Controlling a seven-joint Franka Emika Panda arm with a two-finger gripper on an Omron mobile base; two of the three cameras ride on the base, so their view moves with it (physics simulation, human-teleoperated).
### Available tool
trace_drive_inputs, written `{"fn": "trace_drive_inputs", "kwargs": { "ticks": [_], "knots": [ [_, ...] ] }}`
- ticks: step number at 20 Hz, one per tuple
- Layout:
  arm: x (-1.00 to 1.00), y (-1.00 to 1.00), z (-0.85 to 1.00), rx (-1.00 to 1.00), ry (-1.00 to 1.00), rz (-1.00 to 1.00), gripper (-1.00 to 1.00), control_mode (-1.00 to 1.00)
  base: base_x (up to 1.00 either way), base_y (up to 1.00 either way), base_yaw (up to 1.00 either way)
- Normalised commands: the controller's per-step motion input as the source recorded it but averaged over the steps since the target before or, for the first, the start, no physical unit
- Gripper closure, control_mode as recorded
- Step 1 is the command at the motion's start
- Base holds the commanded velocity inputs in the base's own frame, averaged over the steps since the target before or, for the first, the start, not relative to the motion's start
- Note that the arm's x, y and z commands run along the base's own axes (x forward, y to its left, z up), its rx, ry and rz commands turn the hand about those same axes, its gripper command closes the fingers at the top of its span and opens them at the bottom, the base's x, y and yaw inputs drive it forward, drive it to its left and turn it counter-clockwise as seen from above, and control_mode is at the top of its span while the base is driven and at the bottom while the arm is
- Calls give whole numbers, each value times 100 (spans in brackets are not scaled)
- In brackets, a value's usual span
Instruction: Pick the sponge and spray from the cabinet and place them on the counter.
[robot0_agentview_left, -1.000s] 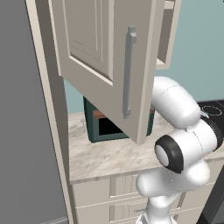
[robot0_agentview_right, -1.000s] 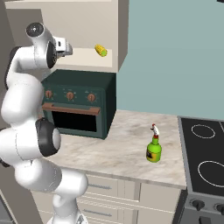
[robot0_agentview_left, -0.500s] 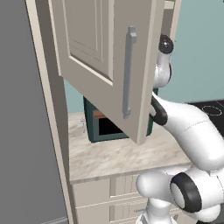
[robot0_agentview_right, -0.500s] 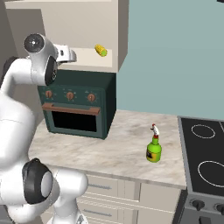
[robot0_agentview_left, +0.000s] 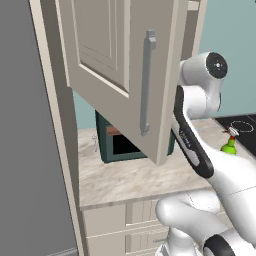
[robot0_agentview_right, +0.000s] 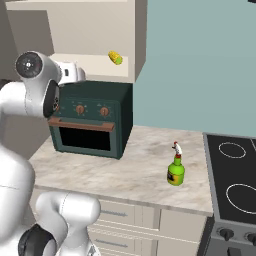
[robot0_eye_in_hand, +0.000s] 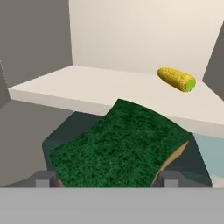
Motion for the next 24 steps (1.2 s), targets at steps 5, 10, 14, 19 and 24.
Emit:
{"fn": "trace_drive_inputs", "kwargs": {
  "ticks": [5,10,14,19,24],
  "knots": [
    [-84,-14,0,0,0,0,100,-100,0,0,0],
    [-78,-16,0,0,0,0,100,-100,0,0,0],
    [-70,-16,0,0,0,0,100,-100,0,0,0],
    [-62,-14,0,0,0,0,100,-100,0,0,0],
    [-57,-14,0,0,0,0,100,-100,0,0,0]
  ]
}}
